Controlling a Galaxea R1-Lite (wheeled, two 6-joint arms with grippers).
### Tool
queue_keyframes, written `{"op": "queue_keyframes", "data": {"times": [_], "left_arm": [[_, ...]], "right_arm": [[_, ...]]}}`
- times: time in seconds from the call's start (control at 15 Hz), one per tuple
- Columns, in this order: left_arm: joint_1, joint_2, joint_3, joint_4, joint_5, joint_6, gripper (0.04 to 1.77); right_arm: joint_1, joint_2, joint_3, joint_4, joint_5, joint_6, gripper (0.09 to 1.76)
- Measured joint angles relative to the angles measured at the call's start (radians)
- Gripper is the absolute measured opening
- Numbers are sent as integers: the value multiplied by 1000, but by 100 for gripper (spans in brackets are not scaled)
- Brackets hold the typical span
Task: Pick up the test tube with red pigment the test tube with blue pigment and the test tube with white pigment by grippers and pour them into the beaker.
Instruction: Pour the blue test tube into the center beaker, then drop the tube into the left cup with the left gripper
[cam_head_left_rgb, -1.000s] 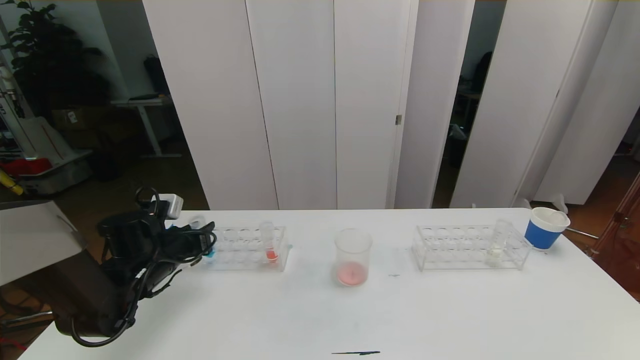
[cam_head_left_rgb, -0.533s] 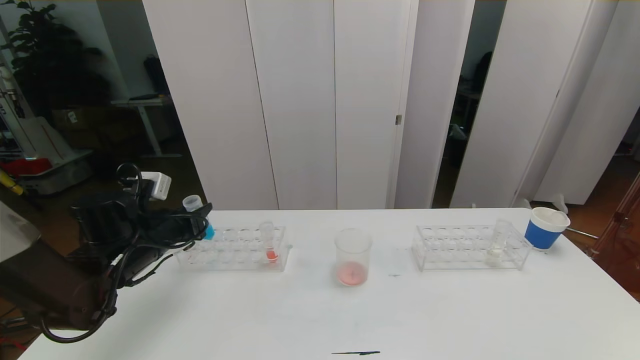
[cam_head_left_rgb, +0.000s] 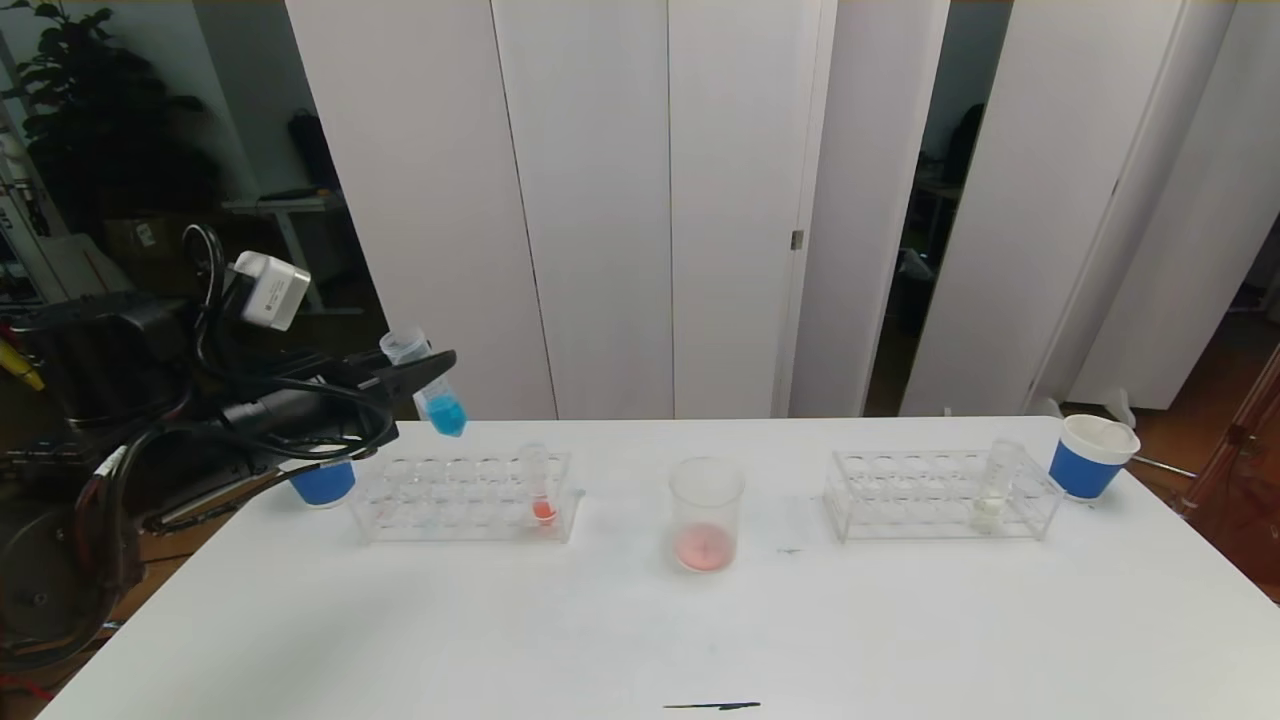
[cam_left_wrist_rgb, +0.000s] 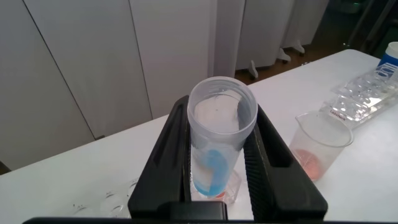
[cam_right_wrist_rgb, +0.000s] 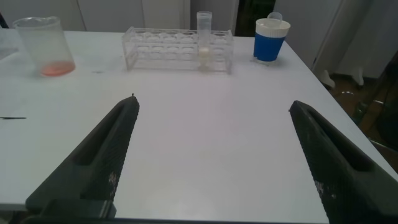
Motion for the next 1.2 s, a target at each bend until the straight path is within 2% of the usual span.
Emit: {"op": "queue_keyframes", "data": {"times": [0.2, 0.53, 0.93, 1.2], "left_arm": [[-91, -21, -31, 7, -12, 60, 57], [-238, 51, -79, -7, -15, 314, 57], [-335, 217, -201, -47, -54, 495, 57], [-403, 338, -296, -88, -58, 595, 57]], "right_arm": [[0, 0, 0, 0, 0, 0, 173], [0, 0, 0, 0, 0, 0, 173], [0, 0, 0, 0, 0, 0, 173], [0, 0, 0, 0, 0, 0, 173]]}}
